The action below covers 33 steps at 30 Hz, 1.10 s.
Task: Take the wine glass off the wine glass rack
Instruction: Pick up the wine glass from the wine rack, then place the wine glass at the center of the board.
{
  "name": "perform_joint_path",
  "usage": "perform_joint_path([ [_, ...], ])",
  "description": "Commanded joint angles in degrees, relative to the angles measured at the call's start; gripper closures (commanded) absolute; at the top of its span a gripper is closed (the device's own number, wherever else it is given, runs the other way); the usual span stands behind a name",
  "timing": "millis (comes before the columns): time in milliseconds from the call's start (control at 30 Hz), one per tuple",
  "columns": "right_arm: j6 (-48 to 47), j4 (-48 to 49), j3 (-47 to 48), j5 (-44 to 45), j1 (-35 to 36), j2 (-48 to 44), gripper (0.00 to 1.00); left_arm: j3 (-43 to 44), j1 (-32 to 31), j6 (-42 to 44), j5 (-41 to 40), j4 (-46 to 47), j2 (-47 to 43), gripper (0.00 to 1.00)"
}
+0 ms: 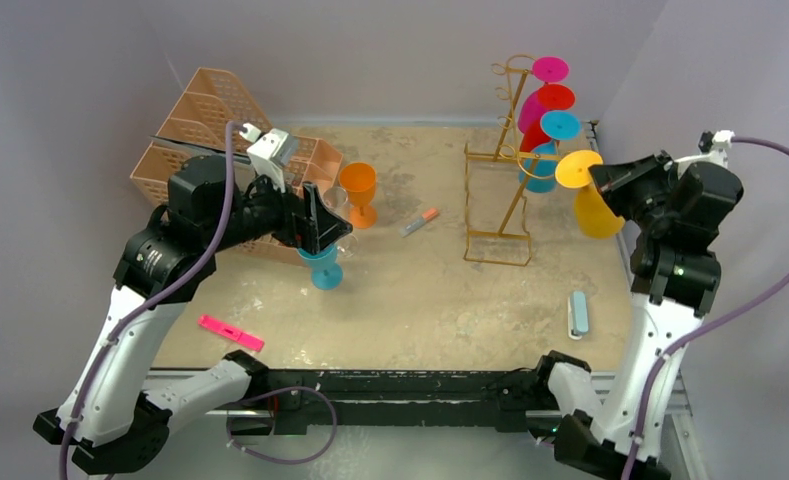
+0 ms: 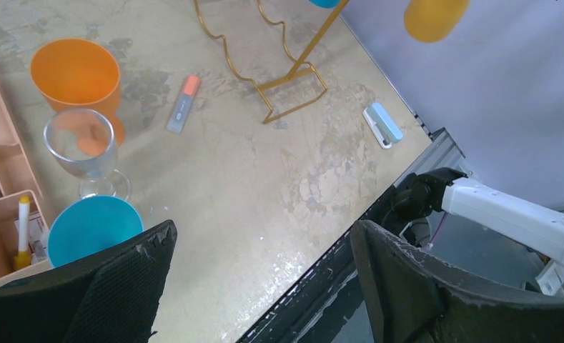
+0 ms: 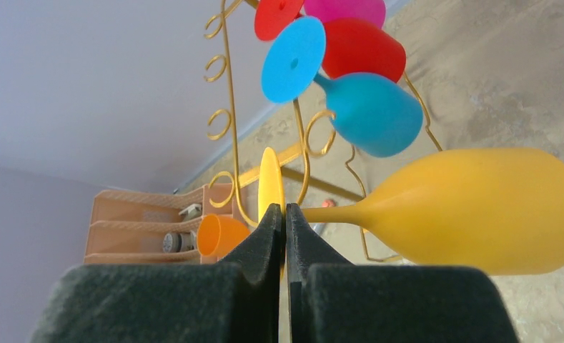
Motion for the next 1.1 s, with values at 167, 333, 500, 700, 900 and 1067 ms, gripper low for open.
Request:
perform_joint_path([
  [167,-2.44,-12.27,-3.35,-6.21,1.08,-10.89,1.0,-8.57,0.19,-4.24,6.03,7.21,-4.11,0.1],
  [333,-3.24,-15.64,-5.84,-22.33,1.17,-13.42,1.0,-9.24,0.2,-4.57,11.14,5.63,-5.65,0.1],
  [500,-4.33,-19.7,-7.99,-34.6,1.19,-15.51,1.0,-11.23,0.19,-5.75,14.06,3.2,-7.83,0.1],
  [700,-3.83,-19.84,-11.7,-43.4,2.65,-18.65,1.0,-22.3,0.19,-14.69,23.28,13.76,-11.98,0.1],
  [900,-6.44,-17.15,-11.87,-45.24,11.1,-13.36,1.0,-33.2,0.23,-26.76,24.76,34.21,-14.06,0.1],
  [1067,-14.1,-23.28,-4.93,-36.54,19.25,-3.9,1.0,-34.77,0.25,-26.08,22.11,35.27,-11.6,0.1],
])
